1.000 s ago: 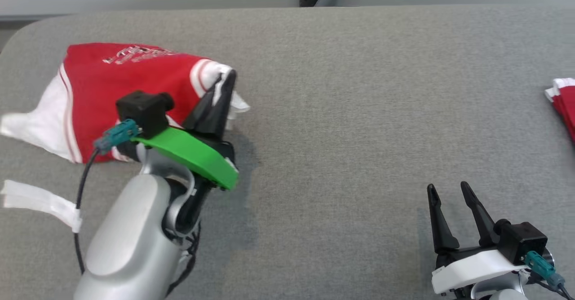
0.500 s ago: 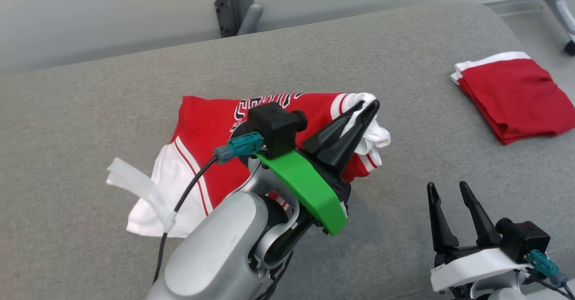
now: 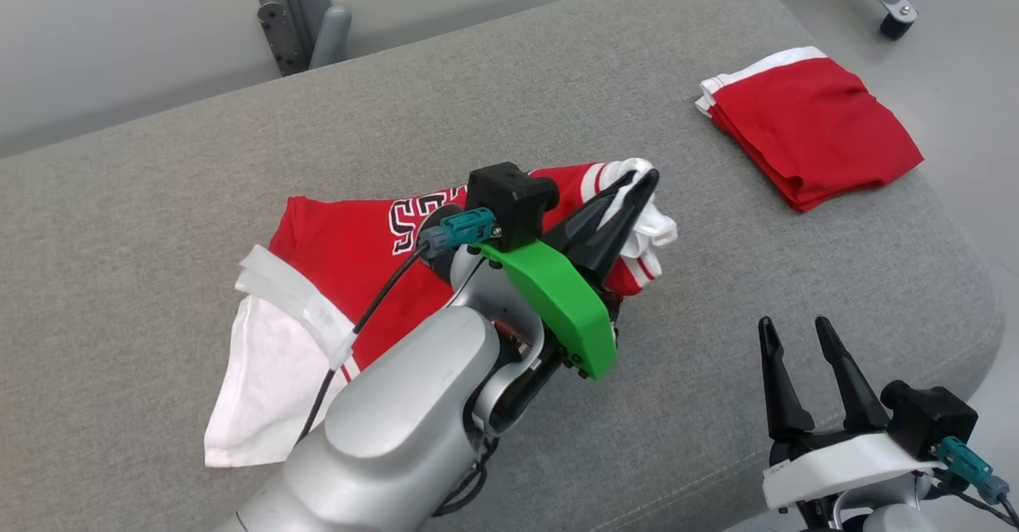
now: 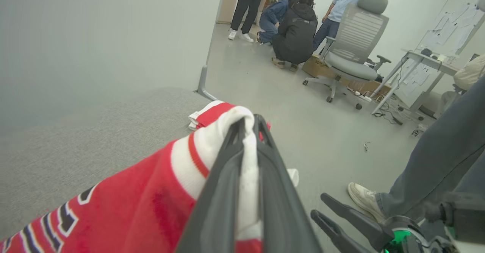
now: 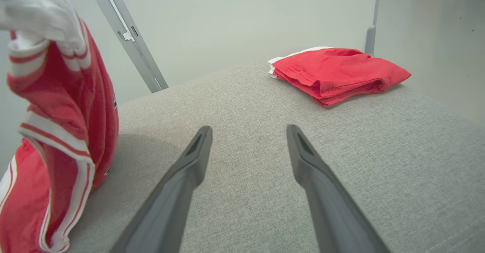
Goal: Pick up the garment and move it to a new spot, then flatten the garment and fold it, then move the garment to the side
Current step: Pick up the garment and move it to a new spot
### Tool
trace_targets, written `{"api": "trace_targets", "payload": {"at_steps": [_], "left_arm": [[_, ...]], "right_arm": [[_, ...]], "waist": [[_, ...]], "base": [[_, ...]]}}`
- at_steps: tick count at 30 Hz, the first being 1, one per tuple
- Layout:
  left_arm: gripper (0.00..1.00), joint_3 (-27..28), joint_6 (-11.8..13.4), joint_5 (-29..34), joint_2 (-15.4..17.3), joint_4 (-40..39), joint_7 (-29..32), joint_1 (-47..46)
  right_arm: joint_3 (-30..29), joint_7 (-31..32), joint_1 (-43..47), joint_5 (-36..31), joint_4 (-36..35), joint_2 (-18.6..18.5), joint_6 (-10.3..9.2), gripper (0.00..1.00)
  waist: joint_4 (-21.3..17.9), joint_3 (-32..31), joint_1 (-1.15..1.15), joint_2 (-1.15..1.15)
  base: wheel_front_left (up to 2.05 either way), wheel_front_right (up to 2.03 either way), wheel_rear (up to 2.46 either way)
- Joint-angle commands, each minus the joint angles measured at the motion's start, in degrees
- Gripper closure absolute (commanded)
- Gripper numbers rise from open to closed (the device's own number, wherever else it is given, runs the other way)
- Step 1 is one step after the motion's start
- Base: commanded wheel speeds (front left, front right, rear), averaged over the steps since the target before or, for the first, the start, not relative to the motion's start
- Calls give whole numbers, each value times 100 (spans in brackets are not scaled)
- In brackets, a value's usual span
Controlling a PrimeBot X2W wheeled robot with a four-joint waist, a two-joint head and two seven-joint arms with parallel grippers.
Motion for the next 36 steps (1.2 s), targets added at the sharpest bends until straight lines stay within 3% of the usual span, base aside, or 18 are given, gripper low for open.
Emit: {"api": "trace_targets", "payload": {"at_steps": [1,10,11,12,13,14,20,23,30,36], "left_arm": [[100,-57,32,34,22,296,-109,-114],[100,-215,-48,256,134,1877,-499,6],[83,-207,-62,242,126,1960,-569,18],[57,-182,-92,205,113,2018,-655,27],[18,-164,-117,176,103,2043,-750,36],[0,-148,-144,149,96,2048,-837,69],[0,225,-37,33,244,1634,-1264,505],[0,577,159,85,549,1094,-1345,1058],[0,1428,472,748,1302,-255,-1355,2603],[0,2289,443,1293,1455,-789,-1356,3800]], "right_arm": [[7,0,-63,41,-3,-4,-9,0],[-37,0,-39,10,34,-6,-9,0],[-47,0,-31,-3,32,-6,-9,0],[-56,0,-20,-29,29,-5,-9,0],[-55,0,-7,-65,28,-5,-9,0],[-64,0,10,-94,25,-6,-9,0],[-163,0,134,-280,-46,-8,-9,0],[-268,0,253,-361,-107,-7,-9,0],[-422,0,490,-518,-197,-5,-9,0],[-583,0,696,-632,-233,-7,-9,0]], "waist": [[-78,81,0,0],[47,127,0,0],[89,120,0,0],[140,103,0,0],[187,79,0,0],[237,46,0,0],[494,-186,0,0],[707,-345,0,0],[1266,-569,0,0],[1698,-783,0,0]], "base": [[0,0,0],[0,0,0],[0,0,0],[0,0,0],[0,0,0],[0,0,0],[0,0,0],[0,0,0],[0,0,0],[0,0,0]]}}
